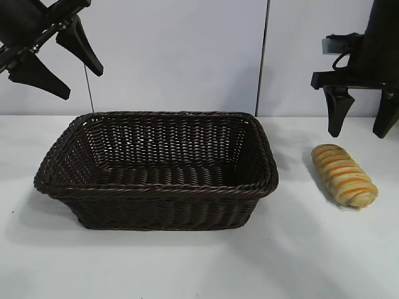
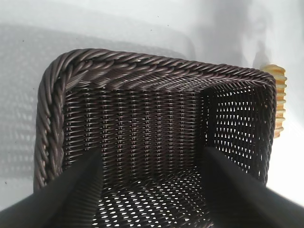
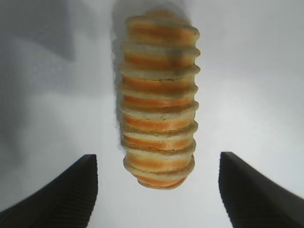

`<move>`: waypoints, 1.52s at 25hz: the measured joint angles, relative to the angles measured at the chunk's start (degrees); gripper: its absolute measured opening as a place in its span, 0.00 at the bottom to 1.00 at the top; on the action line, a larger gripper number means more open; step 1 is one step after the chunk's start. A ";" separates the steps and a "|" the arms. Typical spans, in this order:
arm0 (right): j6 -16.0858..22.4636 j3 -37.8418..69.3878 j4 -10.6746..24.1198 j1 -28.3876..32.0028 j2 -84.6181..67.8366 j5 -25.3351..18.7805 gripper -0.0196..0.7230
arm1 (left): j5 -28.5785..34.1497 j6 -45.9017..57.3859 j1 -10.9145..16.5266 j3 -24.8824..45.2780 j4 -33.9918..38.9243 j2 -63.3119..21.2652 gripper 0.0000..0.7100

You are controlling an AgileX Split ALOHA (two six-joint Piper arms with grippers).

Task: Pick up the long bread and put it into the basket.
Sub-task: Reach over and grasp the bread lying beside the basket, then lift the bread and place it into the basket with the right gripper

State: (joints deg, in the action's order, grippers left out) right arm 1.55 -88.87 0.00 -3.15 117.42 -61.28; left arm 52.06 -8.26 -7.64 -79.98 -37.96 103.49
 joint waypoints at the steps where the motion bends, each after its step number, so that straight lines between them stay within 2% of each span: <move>1: 0.17 0.51 0.40 0.00 0.00 0.76 0.85 | 0.00 0.00 0.00 0.00 0.00 0.00 0.63; 7: 1.26 1.57 0.83 0.00 1.47 4.14 0.85 | 0.00 0.00 0.00 0.00 0.00 0.00 0.63; 17: 1.40 1.57 0.89 0.00 6.66 7.05 0.84 | 0.22 0.00 0.00 0.00 0.00 0.00 0.63; 19: 1.40 1.57 0.89 0.00 6.66 7.16 0.78 | 0.24 0.00 0.00 0.00 0.00 0.00 0.63; 24: 1.40 1.57 0.96 0.00 6.66 7.23 0.50 | 0.24 0.00 0.00 0.00 0.00 0.00 0.63; 27: 1.40 1.57 1.02 0.00 6.55 7.07 0.44 | 0.24 0.00 0.00 0.00 0.00 0.00 0.63; 31: 1.40 0.99 0.82 0.00 5.09 5.09 0.42 | 0.24 0.00 0.00 0.00 0.00 0.00 0.63; 38: 1.45 -5.74 -0.94 -0.05 0.78 -2.43 0.42 | 0.24 0.00 0.00 0.00 0.00 0.00 0.63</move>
State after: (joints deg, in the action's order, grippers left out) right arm 3.00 -94.61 -0.94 -3.20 118.21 -63.71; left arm 52.31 -8.26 -7.64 -79.98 -37.96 103.49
